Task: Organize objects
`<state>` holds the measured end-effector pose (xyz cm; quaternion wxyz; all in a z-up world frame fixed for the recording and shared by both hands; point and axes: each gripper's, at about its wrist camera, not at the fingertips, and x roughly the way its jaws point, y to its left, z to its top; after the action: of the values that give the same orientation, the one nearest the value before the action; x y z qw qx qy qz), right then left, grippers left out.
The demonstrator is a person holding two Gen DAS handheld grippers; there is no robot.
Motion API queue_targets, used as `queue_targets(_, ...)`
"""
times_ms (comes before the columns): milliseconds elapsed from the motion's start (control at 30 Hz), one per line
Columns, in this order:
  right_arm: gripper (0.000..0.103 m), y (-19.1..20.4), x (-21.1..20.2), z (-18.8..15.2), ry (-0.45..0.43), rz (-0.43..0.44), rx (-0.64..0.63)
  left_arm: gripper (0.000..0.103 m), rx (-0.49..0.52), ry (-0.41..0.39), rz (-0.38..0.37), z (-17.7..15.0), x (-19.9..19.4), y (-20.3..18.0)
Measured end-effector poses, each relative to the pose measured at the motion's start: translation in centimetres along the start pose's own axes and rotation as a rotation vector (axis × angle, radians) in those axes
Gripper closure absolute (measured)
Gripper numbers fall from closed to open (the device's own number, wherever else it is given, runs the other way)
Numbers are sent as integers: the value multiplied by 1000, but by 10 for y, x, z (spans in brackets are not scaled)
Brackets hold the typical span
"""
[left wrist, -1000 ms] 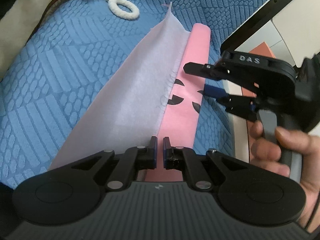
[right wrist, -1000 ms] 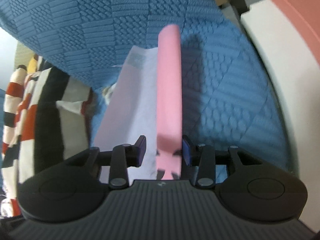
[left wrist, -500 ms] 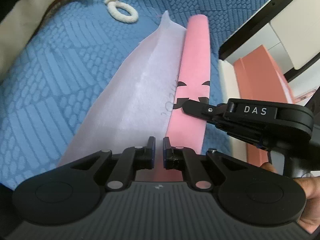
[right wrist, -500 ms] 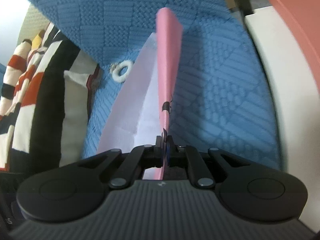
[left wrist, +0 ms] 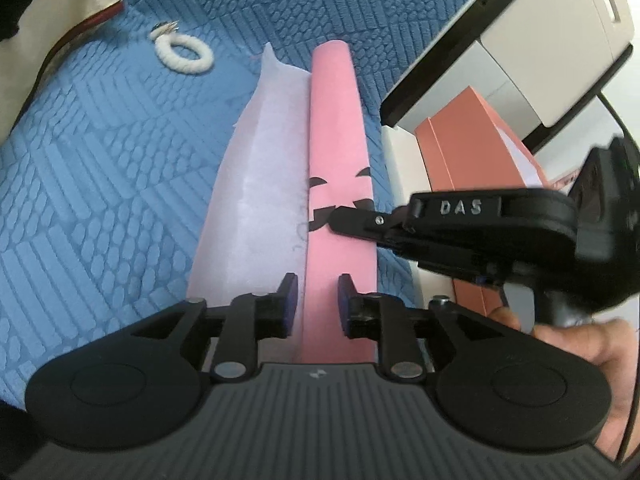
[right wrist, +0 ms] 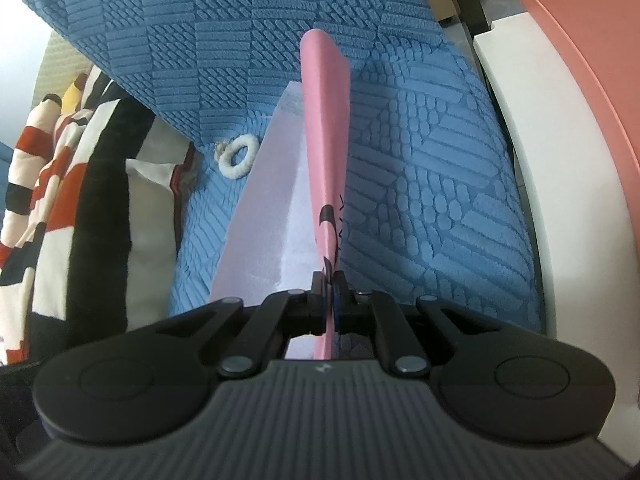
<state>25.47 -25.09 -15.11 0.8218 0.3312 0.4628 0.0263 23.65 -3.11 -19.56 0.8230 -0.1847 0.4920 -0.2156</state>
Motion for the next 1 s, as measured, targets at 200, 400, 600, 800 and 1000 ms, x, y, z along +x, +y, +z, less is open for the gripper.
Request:
queue_targets(200,97,-2,1,0,13,2,18,62,75,1,-18,-5,-1,-14)
queue_targets(400,97,2,0,-1,17,18,15,61,138,6,-12,-12,4,-25)
queue_targets(600,94,3,1,-2,17,-38,1,73,156,-1,8,-16,8,-27)
queue_targets(800,84,1,-3,0,0,-34,27,89,77,-20,-11,-13,1,-15)
queue_targets(1000,77,11,-29,6,-129,27,-26,98,-14,-48,-8,-7,-6,-1)
